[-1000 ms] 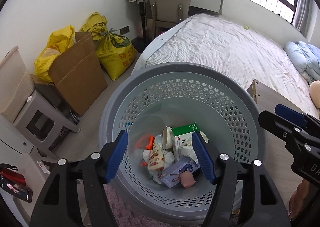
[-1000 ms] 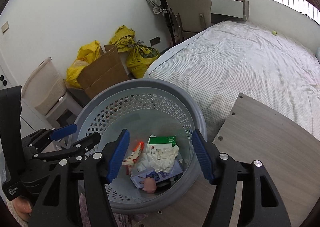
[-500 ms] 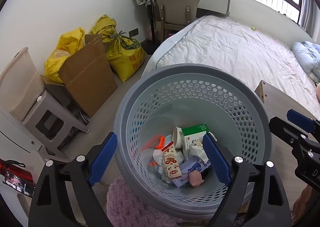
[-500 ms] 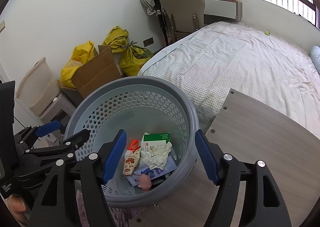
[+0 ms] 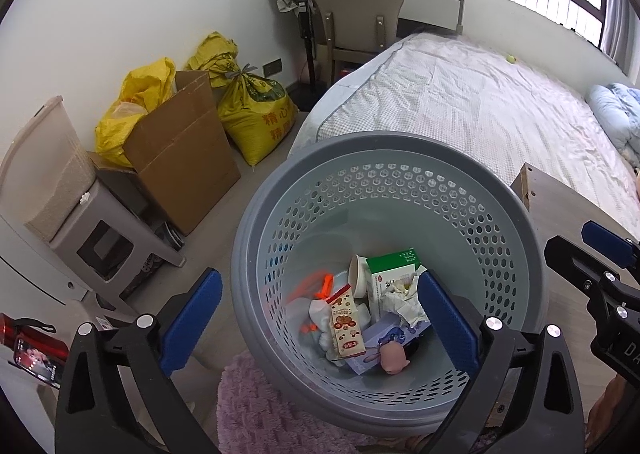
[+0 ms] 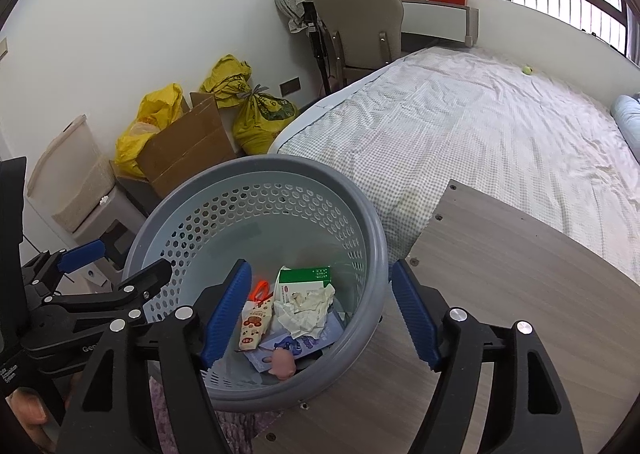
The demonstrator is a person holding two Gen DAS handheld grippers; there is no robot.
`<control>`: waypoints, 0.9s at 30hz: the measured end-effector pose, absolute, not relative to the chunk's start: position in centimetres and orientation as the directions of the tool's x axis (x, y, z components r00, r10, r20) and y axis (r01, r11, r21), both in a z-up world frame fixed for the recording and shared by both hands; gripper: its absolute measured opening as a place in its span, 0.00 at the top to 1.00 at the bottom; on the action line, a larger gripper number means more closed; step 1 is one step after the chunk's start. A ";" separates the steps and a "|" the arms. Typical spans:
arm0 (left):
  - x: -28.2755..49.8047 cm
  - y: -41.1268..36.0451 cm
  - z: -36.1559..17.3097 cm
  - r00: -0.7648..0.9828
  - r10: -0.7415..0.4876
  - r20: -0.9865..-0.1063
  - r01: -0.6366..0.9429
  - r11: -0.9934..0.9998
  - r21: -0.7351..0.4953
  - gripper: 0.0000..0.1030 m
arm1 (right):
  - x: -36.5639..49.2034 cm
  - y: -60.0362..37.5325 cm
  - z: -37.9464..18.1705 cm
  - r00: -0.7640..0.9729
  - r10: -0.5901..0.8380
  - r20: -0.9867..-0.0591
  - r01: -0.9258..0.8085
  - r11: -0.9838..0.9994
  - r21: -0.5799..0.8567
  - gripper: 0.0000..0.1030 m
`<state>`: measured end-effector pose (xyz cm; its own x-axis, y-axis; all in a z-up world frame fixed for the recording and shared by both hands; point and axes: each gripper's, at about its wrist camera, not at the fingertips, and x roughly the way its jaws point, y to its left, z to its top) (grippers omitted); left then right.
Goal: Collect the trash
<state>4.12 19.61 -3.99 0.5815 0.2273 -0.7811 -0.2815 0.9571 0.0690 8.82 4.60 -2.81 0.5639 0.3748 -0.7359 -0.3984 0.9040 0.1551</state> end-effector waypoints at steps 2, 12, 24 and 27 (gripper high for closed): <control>4.1 19.6 -3.9 0.581 0.229 -0.781 -0.284 0.956 0.070 0.06 | 8.8 4.6 -2.8 0.563 0.373 -0.737 -0.397 0.905 0.155 0.32; 3.8 19.7 -3.6 0.588 0.229 -0.776 -0.286 0.956 0.066 0.06 | 8.6 4.6 -2.7 0.567 0.375 -0.733 -0.398 0.904 0.155 0.32; 3.8 19.5 -3.3 0.582 0.247 -0.774 -0.296 0.952 0.081 0.06 | 8.6 4.6 -2.7 0.568 0.376 -0.732 -0.398 0.904 0.156 0.32; 3.8 19.4 -3.3 0.582 0.257 -0.772 -0.297 0.950 0.093 0.06 | 8.6 4.6 -2.7 0.568 0.376 -0.732 -0.398 0.904 0.156 0.32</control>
